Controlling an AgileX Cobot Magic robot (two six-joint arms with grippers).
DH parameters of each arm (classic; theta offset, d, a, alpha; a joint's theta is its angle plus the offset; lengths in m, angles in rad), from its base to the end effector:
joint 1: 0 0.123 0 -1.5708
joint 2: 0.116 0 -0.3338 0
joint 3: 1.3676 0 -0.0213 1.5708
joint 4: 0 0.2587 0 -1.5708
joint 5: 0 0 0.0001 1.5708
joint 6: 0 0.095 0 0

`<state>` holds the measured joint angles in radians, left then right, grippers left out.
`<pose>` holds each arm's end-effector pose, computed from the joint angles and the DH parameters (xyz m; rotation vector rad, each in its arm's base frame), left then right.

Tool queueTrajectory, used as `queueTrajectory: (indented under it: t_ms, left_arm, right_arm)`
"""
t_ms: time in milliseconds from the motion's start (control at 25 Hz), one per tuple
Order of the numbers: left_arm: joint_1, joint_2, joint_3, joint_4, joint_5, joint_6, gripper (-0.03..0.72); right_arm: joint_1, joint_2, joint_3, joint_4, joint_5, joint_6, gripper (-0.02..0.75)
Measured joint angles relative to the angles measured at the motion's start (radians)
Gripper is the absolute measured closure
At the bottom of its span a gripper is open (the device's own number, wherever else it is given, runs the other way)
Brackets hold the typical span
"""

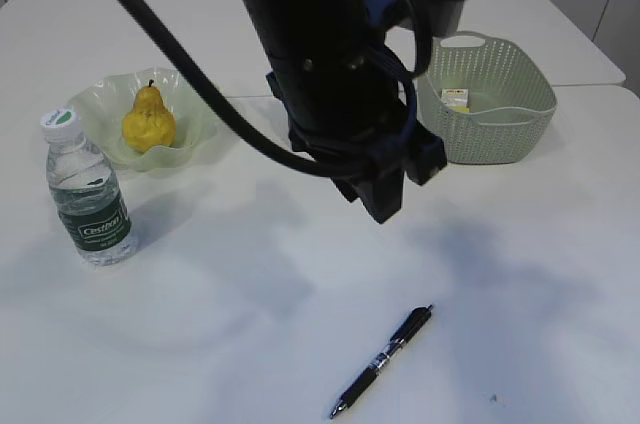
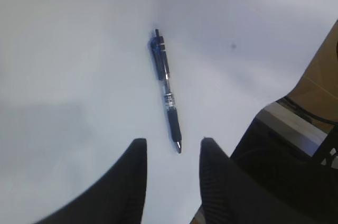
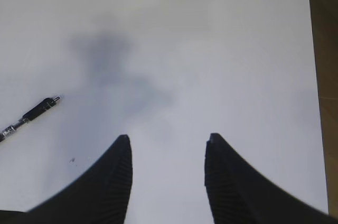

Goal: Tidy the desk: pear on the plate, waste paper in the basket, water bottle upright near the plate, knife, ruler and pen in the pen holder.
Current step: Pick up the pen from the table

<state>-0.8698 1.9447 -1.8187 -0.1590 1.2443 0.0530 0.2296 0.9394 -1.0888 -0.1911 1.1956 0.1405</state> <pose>0.2750 -0.3480 0.3388 1.2601 2.6301 -0.3796 0.1363 0.0146 0.4185 -0.1290 2.5013 -0.1013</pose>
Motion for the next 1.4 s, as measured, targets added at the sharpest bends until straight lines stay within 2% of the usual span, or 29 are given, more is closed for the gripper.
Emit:
queueTrajectory:
  t_ms: [200, 800, 1080, 1400]
  left_arm:
    - [-0.025, 0.062, 0.000, -0.007, -0.004, 0.004, 0.451]
    - [-0.027, 0.166, 0.000, -0.013, -0.009, 0.004, 0.449]
    - [-0.033, 0.201, 0.000, -0.056, -0.043, 0.004, 0.447]
    - [-0.097, 0.234, 0.000, -0.001, -0.107, -0.012, 0.445]
  right_arm:
    - [0.000, 0.000, 0.000, 0.000, 0.000, 0.000, 0.370]
    - [0.000, 0.000, 0.000, 0.000, 0.002, 0.004, 0.369]
    - [0.000, 0.000, 0.000, 0.000, 0.002, 0.004, 0.370]
    - [0.000, 0.000, 0.000, 0.000, 0.002, 0.004, 0.370]
